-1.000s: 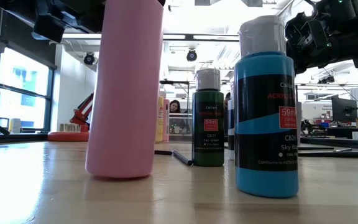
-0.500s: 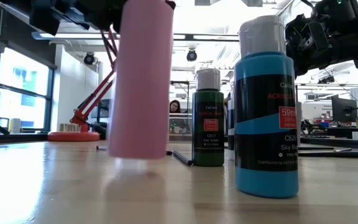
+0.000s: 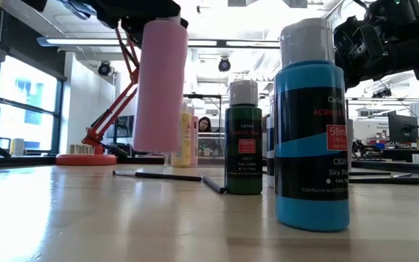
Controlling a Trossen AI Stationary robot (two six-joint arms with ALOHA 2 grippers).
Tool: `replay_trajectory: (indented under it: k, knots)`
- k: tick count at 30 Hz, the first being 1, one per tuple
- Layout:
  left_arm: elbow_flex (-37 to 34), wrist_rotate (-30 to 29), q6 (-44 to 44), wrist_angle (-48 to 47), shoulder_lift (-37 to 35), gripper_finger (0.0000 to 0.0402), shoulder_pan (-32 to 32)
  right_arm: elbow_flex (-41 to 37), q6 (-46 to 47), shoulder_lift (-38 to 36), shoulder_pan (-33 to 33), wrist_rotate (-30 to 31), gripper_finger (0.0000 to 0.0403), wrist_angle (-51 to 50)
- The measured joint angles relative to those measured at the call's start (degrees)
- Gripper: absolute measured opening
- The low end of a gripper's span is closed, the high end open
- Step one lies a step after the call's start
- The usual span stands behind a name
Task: Pick & Place Paint Supplies
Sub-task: Put the large pink paint bottle into the transparent bin
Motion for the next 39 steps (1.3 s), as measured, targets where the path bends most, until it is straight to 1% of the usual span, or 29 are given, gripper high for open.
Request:
replay_trajectory:
  k: [5,11,18,20,23,26,28,30,34,39]
  knots:
    - [0.0,-1.9,0.0,-0.9,-2.6,0.0122,3.8,0.0,0.0,0.0,0.0,0.0,0.0002,0.1]
    - [0.0,-2.1,-0.2,0.3,-3.4,0.0122,11.0,0.0,0.0,0.0,0.0,0.0,0.0002,0.4]
    - [0.0,-1.9,-2.3,7.3,-3.4,0.0122,18.6,0.0,-0.4,0.0,0.0,0.0,0.0002,0.6]
    - [0.3,-2.6,-3.1,8.9,-3.4,0.0122,20.4,0.0,-0.4,0.0,0.0,0.0,0.0002,0.8]
    - [3.3,-4.1,-3.7,5.8,-3.1,0.0122,22.9,0.0,-0.5,0.0,0.0,0.0,0.0002,0.8]
    - [8.7,-6.1,-3.5,-0.4,-1.3,0.0122,24.8,0.0,-1.8,0.0,0.0,0.5,0.0002,0.8]
    - [13.0,-7.0,-2.9,-5.0,0.4,0.0122,26.3,0.0,-2.2,0.0,0.0,2.1,0.0002,0.8]
    - [17.1,-7.2,-1.4,-7.2,2.7,0.0122,27.7,0.0,-2.6,0.0,0.0,4.1,0.0002,0.8]
    - [23.2,-7.2,0.6,-6.9,7.1,0.0122,30.8,0.0,-3.3,0.0,0.0,5.9,0.0002,0.8]
    - [28.7,-7.2,1.1,-6.4,12.8,0.0122,35.1,0.0,-3.3,0.0,0.0,5.9,0.0002,0.8]
